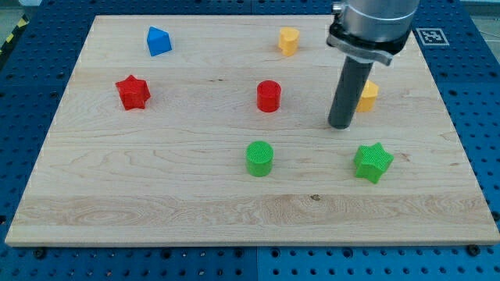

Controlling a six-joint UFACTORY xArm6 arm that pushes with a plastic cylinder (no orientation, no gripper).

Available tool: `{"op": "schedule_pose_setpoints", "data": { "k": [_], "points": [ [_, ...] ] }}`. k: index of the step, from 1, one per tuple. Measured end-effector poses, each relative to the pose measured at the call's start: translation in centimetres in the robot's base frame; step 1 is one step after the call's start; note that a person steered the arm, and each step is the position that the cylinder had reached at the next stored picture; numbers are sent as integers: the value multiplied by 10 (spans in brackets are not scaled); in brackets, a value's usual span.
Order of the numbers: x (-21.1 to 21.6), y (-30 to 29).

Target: Push the green star to the bottom right corner of the board

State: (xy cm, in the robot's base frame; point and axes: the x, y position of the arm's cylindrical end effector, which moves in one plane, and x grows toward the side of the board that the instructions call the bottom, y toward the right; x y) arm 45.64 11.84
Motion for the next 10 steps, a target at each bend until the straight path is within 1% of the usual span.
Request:
{"op": "schedule_pose_setpoints", "data": {
  "k": [2, 4, 8, 10],
  "points": [
    [33, -9],
    [50, -8],
    [69, 17],
    [70, 32]
  ]
}}
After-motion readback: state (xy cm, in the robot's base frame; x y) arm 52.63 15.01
